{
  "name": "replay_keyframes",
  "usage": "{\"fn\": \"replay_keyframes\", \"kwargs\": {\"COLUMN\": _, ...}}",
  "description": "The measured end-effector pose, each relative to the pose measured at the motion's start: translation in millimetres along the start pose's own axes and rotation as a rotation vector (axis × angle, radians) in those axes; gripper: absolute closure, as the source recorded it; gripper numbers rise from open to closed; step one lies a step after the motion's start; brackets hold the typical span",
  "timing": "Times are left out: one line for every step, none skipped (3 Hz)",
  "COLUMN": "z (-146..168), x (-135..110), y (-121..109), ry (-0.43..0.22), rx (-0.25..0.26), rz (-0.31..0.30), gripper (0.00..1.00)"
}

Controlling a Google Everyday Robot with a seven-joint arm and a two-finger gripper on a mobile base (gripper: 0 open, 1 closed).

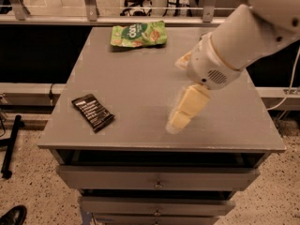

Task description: Move rxbar chocolate near redbull can

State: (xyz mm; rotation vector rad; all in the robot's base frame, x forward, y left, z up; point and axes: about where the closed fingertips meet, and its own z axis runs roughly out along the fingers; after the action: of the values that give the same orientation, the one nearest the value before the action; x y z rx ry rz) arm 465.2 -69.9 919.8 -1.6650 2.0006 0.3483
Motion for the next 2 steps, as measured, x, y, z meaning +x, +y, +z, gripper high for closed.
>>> {"fn": "replay_keyframes", "kwargs": {"z": 59.6, "x": -60.3, "y": 3.2, "ry": -0.086, "rx": -0.034, "rz": 0.035, "gripper": 0.0}}
{"fn": "replay_keyframes", "kwargs": {"z": 92.2, "x": -95.4, "y": 9.0, "ry": -0.111, "rx": -0.046, "rz": 0.059, "gripper": 0.0}}
